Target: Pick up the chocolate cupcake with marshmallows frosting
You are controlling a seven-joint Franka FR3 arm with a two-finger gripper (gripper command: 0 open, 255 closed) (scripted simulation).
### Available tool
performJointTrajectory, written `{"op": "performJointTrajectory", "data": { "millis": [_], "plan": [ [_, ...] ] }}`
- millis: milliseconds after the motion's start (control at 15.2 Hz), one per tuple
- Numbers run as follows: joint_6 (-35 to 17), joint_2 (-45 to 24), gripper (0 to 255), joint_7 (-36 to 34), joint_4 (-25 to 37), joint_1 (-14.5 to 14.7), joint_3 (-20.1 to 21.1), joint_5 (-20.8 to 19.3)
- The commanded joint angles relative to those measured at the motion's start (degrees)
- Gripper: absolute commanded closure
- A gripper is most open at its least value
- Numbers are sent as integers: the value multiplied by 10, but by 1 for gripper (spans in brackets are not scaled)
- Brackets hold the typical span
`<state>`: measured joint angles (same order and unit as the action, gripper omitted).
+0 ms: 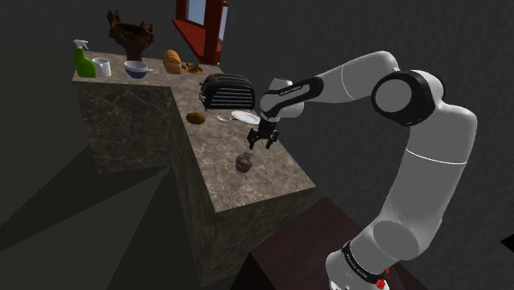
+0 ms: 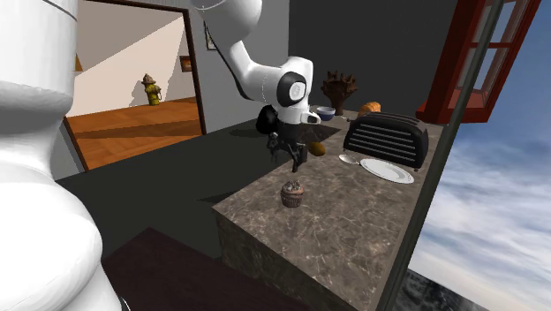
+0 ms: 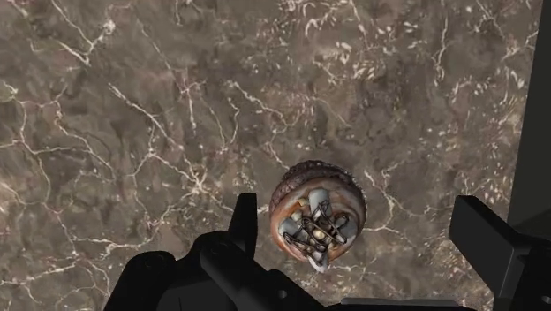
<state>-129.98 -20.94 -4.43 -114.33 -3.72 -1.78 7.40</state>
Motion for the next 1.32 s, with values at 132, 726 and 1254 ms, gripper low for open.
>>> {"op": "performJointTrajectory", "data": {
  "millis": [132,726,1254],
  "plan": [
    [-8,-88,0,-1,83,-8,1,13],
    [-28,-197,0,0,174,-18,4,25],
    [-40,-211,255,2,177,-18,5,26]
  ]
}}
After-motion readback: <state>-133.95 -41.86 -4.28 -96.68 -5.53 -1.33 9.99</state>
